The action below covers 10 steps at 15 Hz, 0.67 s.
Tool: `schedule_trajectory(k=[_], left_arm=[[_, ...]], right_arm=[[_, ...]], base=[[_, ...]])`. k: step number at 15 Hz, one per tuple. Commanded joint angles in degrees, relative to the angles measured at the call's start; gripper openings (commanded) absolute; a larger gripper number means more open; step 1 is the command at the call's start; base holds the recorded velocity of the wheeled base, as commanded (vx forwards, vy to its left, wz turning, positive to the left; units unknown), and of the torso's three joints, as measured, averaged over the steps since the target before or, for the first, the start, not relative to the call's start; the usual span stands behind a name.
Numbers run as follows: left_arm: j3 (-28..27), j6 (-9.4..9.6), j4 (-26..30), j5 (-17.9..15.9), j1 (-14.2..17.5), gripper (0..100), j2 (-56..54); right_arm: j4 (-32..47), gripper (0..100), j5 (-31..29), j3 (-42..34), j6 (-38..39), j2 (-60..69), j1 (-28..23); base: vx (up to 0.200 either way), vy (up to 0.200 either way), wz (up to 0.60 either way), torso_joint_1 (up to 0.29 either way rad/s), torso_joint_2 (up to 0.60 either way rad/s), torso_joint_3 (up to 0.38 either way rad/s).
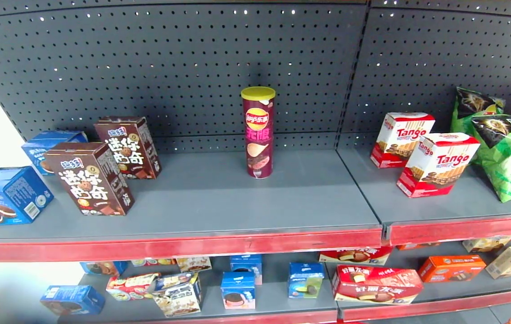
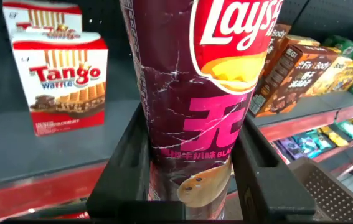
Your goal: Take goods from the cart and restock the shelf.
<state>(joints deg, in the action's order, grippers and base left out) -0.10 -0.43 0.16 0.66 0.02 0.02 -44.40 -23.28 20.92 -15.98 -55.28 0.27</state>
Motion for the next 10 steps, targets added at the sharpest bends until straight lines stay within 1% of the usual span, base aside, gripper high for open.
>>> schedule_trajectory(k=[1, 3, 5, 7, 10], left_arm=[[0.0, -0.01, 0.0, 0.0, 0.0, 100, 0.0], [0.0, -0.01, 0.0, 0.0, 0.0, 100, 0.0], [0.0, -0.01, 0.0, 0.0, 0.0, 100, 0.0], [0.0, -0.01, 0.0, -0.1, 0.0, 100, 0.0], [0.0, -0.01, 0.0, 0.0, 0.0, 100, 0.0]], right_arm=[[-0.1, 0, 0.1, -1.8, -0.8, 1.9, 0.2], [-0.2, 0, 0.1, -1.9, -0.8, 2.1, 0.3], [-0.1, 0, 0.0, -0.3, -1.8, 1.8, 0.9], [-0.3, 0, 0.0, 0.7, -3.2, 1.5, 3.4], [-0.2, 0, 0.0, 0.7, -3.4, 1.5, 3.6]], base=[[0.0, 0.0, 0.0, 0.0, 0.0, 0.0], [0.0, 0.0, 0.0, 0.0, 0.0, 0.0], [0.0, 0.0, 0.0, 0.0, 0.0, 0.0], [0.0, 0.0, 0.0, 0.0, 0.0, 0.0], [0.0, 0.0, 0.0, 0.0, 0.0, 0.0]])
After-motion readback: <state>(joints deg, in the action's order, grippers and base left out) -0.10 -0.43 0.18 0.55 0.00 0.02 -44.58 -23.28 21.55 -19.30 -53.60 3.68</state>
